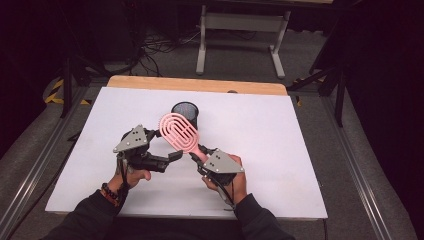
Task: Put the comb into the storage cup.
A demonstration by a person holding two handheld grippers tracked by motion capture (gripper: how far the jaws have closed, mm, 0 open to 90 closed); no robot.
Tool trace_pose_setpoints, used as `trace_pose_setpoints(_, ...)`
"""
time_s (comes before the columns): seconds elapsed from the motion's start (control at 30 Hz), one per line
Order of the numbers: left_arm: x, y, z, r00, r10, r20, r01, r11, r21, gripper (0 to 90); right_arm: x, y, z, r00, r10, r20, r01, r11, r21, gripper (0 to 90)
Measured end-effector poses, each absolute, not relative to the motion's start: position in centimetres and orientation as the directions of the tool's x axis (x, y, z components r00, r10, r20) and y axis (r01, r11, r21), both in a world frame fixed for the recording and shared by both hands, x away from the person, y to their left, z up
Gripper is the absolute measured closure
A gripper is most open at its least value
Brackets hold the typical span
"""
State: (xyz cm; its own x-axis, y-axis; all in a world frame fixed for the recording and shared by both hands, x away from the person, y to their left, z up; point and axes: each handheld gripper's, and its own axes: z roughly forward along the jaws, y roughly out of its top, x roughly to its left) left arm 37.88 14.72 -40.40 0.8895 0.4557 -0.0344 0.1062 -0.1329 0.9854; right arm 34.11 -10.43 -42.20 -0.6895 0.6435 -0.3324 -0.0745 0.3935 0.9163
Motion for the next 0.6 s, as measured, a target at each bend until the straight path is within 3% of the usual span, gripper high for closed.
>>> trace_pose_setpoints(0.37,37.8,14.2,-40.0,0.89,0.45,-0.073,0.121,-0.077,0.99,20.9,34.1,-9.5,-43.1,-0.688,0.629,-0.363,-0.078,0.433,0.898,69.1)
trace_pose_setpoints(0.6,37.8,14.1,-39.8,0.867,0.487,-0.103,0.141,-0.041,0.989,37.5,34.1,-9.3,-43.4,-0.669,0.642,-0.374,-0.079,0.438,0.895,69.0)
